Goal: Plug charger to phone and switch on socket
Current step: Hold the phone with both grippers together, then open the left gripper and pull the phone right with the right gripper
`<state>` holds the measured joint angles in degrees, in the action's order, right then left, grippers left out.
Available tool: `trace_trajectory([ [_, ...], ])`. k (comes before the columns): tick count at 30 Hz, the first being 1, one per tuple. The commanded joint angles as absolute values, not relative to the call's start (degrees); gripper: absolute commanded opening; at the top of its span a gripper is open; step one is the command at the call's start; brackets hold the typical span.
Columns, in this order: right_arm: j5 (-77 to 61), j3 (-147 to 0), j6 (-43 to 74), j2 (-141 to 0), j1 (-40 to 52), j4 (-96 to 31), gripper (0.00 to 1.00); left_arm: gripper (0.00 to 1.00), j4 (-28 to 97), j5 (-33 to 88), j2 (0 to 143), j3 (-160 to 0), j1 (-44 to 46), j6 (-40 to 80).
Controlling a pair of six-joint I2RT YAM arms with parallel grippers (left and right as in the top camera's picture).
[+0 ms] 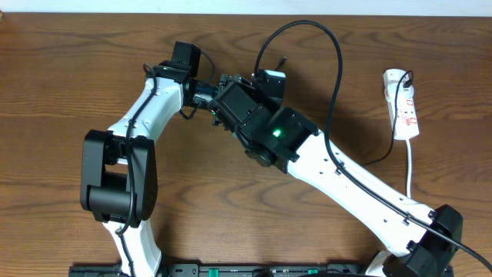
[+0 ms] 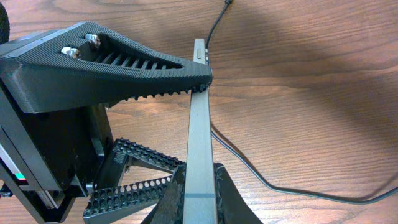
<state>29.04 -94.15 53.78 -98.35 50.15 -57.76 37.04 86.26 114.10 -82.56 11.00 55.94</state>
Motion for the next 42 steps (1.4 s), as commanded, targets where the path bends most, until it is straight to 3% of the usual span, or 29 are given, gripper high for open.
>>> trace_trajectory([
  [1, 29.6, -95.2, 55.2, -98.6, 49.8, -57.1, 0.01, 0.66, 36.9, 90.0, 112.4, -82.7, 10.8, 56.5],
  [25, 32.7, -95.3, 55.2, -97.2, 49.9, -56.8, 0.01, 0.67, 37.0, 85.3, 112.4, -82.7, 10.8, 56.5],
  [26, 32.7, -95.3, 55.2, -97.2, 49.9, -56.8, 0.01, 0.98, 37.0, 85.3, 112.4, -82.7, 10.8, 56.5],
  [42, 34.6, -95.7, 55.3, -96.4, 49.8, -57.1, 0.01, 0.98, 36.9, 85.2, 112.4, -82.7, 10.8, 56.5],
])
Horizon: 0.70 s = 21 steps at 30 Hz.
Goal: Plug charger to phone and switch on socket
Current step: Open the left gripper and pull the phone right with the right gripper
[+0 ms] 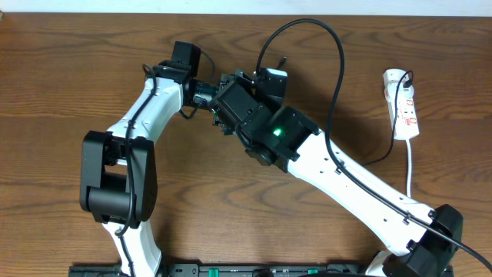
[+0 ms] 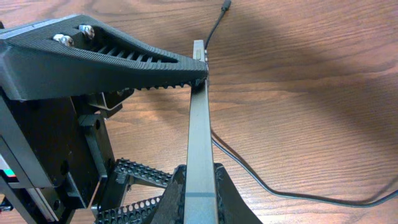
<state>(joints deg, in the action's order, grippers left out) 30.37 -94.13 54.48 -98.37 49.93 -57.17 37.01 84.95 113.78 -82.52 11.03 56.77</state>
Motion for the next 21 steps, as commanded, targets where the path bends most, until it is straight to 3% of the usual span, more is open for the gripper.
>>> trace_trajectory([
  [1, 35.3, -95.7, 55.3, -96.0, 49.8, -57.3, 0.01, 0.98, 37.0, 85.2, 112.4, -82.7, 10.8, 56.5],
  [18, 35.3, -95.7, 58.7, -86.1, 43.5, -64.2, 0.01, 0.98, 36.9, 85.2, 112.4, -82.7, 10.8, 56.5],
  [21, 34.6, -95.7, 59.3, -85.5, 42.2, -64.9, 0.01, 0.98, 32.2, 85.5, 112.4, -82.7, 10.8, 55.3],
])
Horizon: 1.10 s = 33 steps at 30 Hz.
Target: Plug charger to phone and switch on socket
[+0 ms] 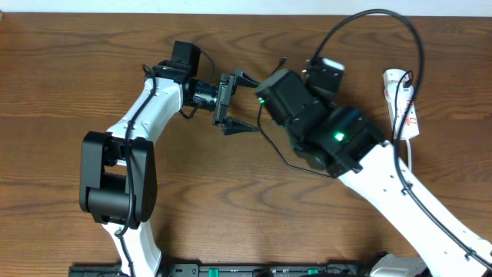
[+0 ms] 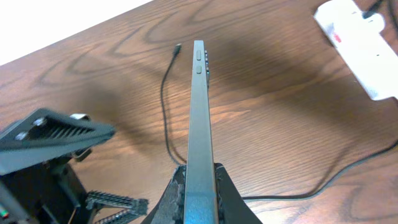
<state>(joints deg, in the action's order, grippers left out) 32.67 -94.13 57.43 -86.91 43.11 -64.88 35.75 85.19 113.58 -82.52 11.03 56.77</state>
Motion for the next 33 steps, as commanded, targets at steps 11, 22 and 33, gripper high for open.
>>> trace_trajectory([
  [11, 28.3, -95.7, 60.2, -85.3, 34.9, -66.3, 0.01, 0.98, -4.8, 90.0, 112.2, -82.8, 10.8, 57.9],
  [22, 19.9, -95.7, 60.9, -85.3, 28.8, -65.0, 0.01, 0.98, -8.3, 87.4, 112.2, -82.7, 10.8, 73.5],
  [33, 18.3, -95.7, 62.3, -85.3, 28.3, -62.4, 0.01, 0.98, -8.3, 87.4, 112.2, -82.7, 10.8, 74.5],
])
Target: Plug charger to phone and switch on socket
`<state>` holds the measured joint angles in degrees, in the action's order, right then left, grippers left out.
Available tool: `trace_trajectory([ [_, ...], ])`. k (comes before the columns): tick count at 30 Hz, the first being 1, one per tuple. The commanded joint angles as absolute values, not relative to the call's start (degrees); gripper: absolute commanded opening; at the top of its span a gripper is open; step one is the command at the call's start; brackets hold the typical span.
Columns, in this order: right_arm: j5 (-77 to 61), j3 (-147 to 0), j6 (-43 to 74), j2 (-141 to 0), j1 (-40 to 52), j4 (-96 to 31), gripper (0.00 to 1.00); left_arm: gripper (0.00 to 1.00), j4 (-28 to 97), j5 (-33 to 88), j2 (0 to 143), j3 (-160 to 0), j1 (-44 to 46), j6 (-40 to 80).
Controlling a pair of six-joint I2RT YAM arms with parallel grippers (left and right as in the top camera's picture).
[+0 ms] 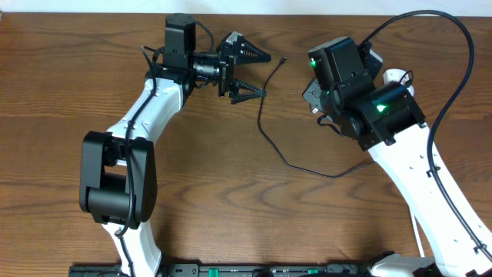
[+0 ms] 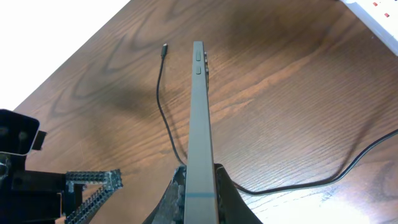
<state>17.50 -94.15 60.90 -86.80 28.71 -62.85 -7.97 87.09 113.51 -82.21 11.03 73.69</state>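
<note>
A grey phone [image 2: 199, 124] stands edge-on, with my right gripper [image 2: 199, 183] shut on its lower end. In the overhead view the phone is hidden under the right wrist [image 1: 346, 73]. The black charger cable [image 1: 265, 135] lies loose on the table. Its plug tip [image 1: 284, 58] [image 2: 164, 48] points toward the far edge. My left gripper [image 1: 265, 75] is open and empty just left of the plug tip, and its fingers [image 2: 93, 186] show at the wrist view's lower left. The white socket strip [image 1: 396, 77] [image 2: 373, 9] peeks out beside the right arm.
The cable runs from the plug down the middle of the wooden table [image 1: 46, 92], then right under the right arm. The table's far edge [image 1: 92, 15] lies close behind both grippers.
My right gripper has moved right with the phone, nearer the socket strip. The open left gripper has shifted toward the far edge and now sits beside the cable's plug tip.
At first both grippers met mid-table, the right shut on the phone and a left fingertip against the phone's edge. That held at the second moment. Then the left stood open and apart while the right held the phone further right, and now further still.
</note>
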Motion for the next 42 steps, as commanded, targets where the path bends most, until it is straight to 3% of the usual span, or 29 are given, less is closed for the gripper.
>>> trace_trajectory([
  [1, 18.3, -95.7, 62.3, -85.3, 28.3, -62.4, 0.01, 0.98, -8.3, 87.4, 112.2, -82.7, 10.8, 74.5],
  [42, 18.5, -95.7, 64.7, -85.4, 28.2, -60.6, 0.01, 0.98, -8.3, 87.4, 112.2, -82.7, 10.8, 70.5],
])
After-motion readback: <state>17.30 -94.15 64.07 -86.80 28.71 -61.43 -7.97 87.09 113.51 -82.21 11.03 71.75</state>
